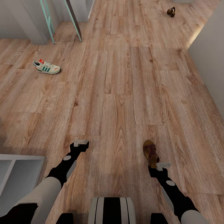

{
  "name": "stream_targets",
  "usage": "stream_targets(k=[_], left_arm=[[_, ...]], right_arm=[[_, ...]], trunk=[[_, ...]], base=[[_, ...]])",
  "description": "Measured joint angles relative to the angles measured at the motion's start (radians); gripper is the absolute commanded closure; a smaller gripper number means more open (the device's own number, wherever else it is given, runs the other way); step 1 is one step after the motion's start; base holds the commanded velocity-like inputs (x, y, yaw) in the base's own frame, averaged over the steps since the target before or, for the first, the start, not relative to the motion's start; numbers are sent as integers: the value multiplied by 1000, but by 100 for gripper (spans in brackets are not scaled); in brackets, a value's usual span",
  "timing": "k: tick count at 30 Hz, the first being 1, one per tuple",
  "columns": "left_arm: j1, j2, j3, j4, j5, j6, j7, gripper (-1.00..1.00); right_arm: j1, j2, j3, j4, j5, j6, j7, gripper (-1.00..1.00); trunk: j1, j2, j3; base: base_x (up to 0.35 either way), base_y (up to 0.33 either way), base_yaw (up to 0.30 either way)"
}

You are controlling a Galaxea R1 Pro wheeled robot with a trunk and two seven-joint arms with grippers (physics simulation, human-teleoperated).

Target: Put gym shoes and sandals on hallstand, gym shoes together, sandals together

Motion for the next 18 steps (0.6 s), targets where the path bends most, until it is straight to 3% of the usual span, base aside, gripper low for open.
stream_targets(k=[14,18], left_arm=[[1,0,-1,-13,-1,3,2,-100],[9,4,1,-13,-1,3,3,-100]], right_arm=[[0,0,1,0,-1,-1,3,100],[0,1,2,0,-2,-2,7,100]], trunk=[[0,0,0],[-2,1,15]], base=[[0,0,0],[0,0,0]])
